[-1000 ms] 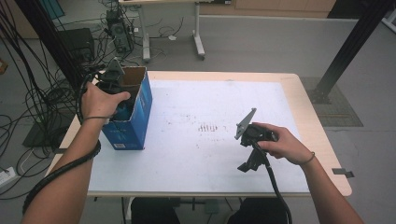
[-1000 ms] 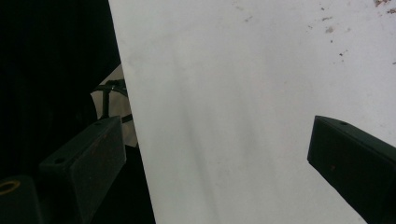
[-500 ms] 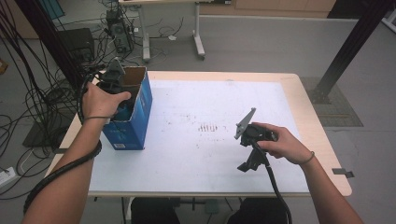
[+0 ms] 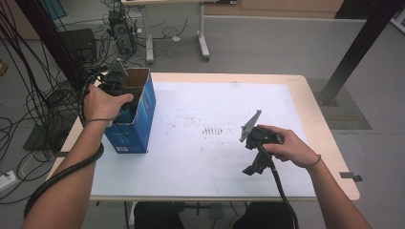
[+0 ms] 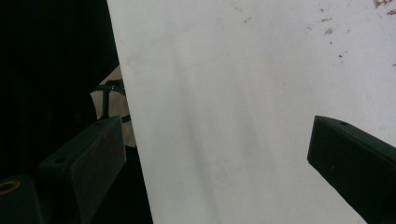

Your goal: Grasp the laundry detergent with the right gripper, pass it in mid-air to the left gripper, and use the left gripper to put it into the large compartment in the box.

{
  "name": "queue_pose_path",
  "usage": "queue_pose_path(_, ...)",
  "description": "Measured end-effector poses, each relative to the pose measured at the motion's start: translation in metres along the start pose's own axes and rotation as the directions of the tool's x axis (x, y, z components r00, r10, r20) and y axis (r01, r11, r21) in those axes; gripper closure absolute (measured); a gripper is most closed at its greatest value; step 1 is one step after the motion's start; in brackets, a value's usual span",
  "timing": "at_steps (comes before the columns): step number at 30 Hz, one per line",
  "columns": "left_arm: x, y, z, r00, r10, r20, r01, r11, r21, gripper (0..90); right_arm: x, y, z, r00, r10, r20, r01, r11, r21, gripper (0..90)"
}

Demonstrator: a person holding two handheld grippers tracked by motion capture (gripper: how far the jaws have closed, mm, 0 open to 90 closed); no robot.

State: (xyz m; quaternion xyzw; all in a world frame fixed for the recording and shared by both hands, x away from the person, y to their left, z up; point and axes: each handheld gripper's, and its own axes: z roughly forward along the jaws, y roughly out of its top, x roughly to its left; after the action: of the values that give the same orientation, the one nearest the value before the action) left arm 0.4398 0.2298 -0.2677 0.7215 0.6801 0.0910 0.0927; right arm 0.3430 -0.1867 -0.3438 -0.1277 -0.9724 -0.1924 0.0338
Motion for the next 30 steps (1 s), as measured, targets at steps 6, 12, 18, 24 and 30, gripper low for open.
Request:
queue_pose_path(6, -0.0009, -0.0002, 0.0001, 1.0, 0.001, -0.002, -0.001, 1.0, -0.001, 37.5, 0.0002, 0.0, 0.0003, 1.0, 0.0, -0.003, 0.0, 1.0, -0.002, 4.3)
queue_pose_path(12, -0.001, 0.0001, 0.0001, 1.0, 0.001, -0.002, -0.001, 1.0, 0.0, 37.5, 0.0007, -0.0005, -0.0007, 1.0, 0.005, -0.003, -0.005, 1.0, -0.002, 4.3)
queue_pose_path(18, -0.0009, -0.0003, 0.0001, 1.0, 0.001, -0.003, -0.001, 1.0, -0.001, 37.5, 0.0007, -0.0008, -0.0006, 1.0, 0.0, -0.001, 0.0, 1.0, -0.005, 4.3)
queue_pose_path(24, -0.0007, -0.0001, -0.0001, 1.0, -0.001, -0.001, 0.001, 1.0, 0.001, 37.5, 0.0005, -0.0007, -0.0011, 1.0, 0.001, 0.001, -0.001, 1.0, -0.004, 4.3)
queue_pose_path(30, -0.0006, 0.0002, 0.0001, 1.0, 0.0, -0.001, 0.0, 1.0, 0.001, 37.5, -0.0001, -0.0002, -0.0007, 1.0, 0.001, -0.001, -0.001, 1.0, 0.0, 4.3)
